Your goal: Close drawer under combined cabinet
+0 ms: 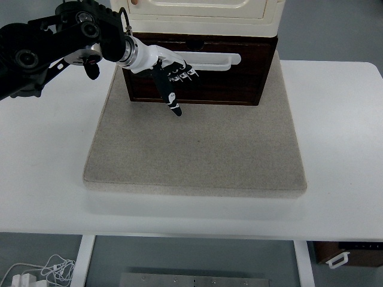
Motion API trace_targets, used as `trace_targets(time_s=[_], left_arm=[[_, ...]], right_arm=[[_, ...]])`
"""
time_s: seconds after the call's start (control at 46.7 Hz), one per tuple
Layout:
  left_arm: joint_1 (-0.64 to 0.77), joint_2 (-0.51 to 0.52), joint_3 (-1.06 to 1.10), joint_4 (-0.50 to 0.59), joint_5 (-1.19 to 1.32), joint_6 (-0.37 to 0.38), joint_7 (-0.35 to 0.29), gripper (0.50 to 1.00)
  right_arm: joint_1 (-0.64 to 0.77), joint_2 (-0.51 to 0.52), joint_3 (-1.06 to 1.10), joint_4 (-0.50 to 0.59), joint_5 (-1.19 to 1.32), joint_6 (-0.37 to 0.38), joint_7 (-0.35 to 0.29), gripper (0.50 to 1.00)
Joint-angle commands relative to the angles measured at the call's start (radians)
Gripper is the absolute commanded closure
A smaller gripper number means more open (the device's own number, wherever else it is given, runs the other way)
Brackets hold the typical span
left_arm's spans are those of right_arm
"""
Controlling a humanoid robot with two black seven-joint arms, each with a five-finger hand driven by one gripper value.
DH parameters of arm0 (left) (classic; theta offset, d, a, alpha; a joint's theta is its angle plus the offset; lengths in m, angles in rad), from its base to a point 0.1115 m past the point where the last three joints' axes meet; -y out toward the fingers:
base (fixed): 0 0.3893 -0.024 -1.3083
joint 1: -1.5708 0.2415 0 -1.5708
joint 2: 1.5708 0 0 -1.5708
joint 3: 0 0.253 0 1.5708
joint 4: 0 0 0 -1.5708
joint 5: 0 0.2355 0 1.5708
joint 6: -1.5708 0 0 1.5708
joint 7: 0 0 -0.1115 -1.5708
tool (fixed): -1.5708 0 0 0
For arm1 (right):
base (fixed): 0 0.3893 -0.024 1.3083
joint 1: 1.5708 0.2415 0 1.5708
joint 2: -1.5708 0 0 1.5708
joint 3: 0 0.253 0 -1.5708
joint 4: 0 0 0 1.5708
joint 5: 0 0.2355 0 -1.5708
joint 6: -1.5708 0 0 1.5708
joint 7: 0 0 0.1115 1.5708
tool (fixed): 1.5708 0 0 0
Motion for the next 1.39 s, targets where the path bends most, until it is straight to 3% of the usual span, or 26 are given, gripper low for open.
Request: trace_targets(time_s=[0.0,0.343,0.493,0.664,0.943,1.157,1.286,1.371], left_arm=[[-0.004,-0.001,-0.017,-0.005,0.001,-0.001,0.001,0.5],[-0.003,0.009,-0.036,-0.014,0.007,-0.009,-0.004,0.5],[-0.001,0.012,-0.177,-0.122,-0.007,-0.078,-0.021,0.5],[-0.047,0.009,-0.344,-0.177,-0.106,-0.078,-0.022,0.5],[-0.072,-0.002,-0.706,-0.111,-0.26,-0.078,-0.036,0.5],[-0.06,0.003,-0.911,-0.054,-0.281,-0.078,-0.157,0.5],[-0.06,0.01,-1.0,0.006,-0.283,-0.078,-0.198,0.5],[-0.061,0.022,-1.024,0.056,-0.284,-0.021,-0.221,0.5]], right_arm=[[-0.001,0.0,0.0,0.0,0.0,0.0,0.0,0.548],[0.0,0.0,0.0,0.0,0.0,0.0,0.0,0.548],[0.0,0.0,0.0,0.0,0.0,0.0,0.0,0.548],[0.0,0.0,0.0,0.0,0.0,0.0,0.0,0.548],[0.0,0.0,0.0,0.0,0.0,0.0,0.0,0.548],[0.0,0.0,0.0,0.0,0.0,0.0,0.0,0.548],[0.0,0.0,0.0,0.0,0.0,0.0,0.0,0.548],[0.0,0.0,0.0,0.0,0.0,0.0,0.0,0.548]])
